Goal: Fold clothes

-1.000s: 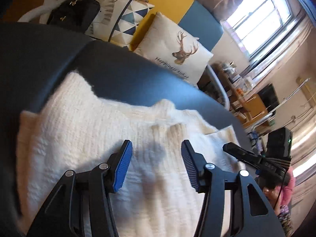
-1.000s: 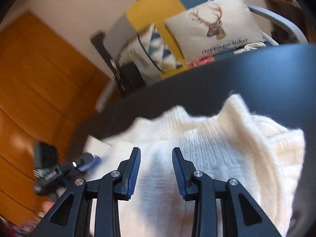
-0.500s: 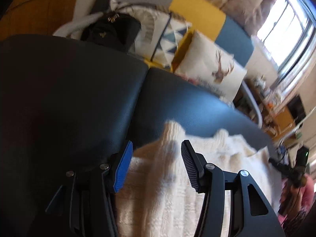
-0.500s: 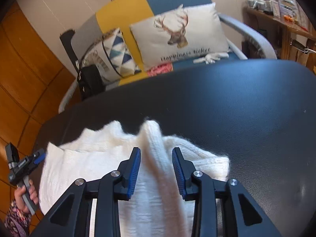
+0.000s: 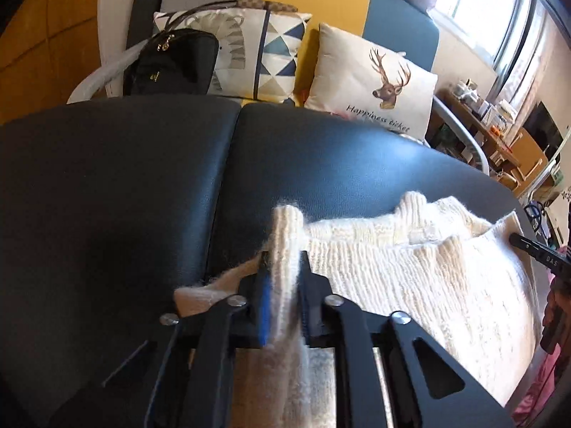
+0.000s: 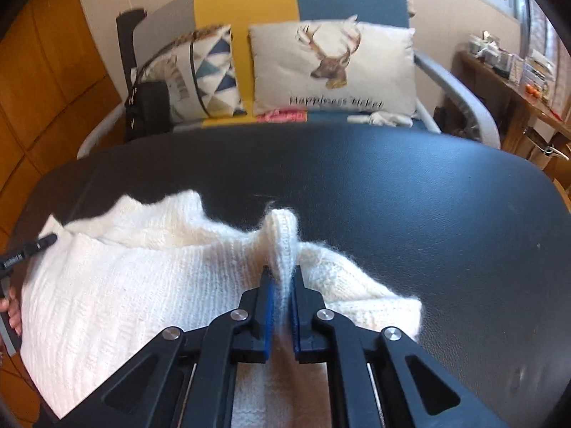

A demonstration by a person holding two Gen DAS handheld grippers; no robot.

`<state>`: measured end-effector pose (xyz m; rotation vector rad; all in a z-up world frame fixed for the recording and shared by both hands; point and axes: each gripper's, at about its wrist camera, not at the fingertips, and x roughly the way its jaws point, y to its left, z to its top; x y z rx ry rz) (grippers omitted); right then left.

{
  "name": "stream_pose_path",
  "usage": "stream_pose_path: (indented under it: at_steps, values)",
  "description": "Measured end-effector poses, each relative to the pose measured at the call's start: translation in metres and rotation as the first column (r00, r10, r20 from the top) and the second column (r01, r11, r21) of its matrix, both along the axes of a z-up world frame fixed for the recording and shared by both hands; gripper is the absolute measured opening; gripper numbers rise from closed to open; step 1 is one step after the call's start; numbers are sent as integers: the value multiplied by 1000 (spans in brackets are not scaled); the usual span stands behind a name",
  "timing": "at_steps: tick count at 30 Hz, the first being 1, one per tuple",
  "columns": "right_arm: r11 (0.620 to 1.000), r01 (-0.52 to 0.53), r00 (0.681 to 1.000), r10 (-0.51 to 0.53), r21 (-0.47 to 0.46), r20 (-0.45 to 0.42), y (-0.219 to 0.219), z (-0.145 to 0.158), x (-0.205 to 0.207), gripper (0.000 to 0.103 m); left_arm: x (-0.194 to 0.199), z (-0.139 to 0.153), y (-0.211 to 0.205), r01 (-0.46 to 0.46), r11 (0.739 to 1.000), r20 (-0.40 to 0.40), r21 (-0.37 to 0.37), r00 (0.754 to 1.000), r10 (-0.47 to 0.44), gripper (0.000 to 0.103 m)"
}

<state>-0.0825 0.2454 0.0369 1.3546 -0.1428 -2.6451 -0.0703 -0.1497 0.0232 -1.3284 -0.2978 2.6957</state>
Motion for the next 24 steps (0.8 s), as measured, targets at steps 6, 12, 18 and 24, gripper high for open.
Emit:
stream_pose_path:
  at_steps: [6,12,18,24]
  values:
    - [998,51,993,-55,-45,-103,11,29,15,6,23,29,-19,-24,989,-125,142,991,43,7]
    - [993,87,979,-101,-86,-178,17,59,9,6,29,57,-30,-67,984,-229,166,968,105,7]
    - [985,133,985,-144,-113,-94,18,33,-24,6,-9,24,-23,-102,992,-116,74,987,110,7]
    - [975,197,980,-195,-106,32,24,-21,-36,7,-15,-17,-25,-165,984,-28,72,986,167,11]
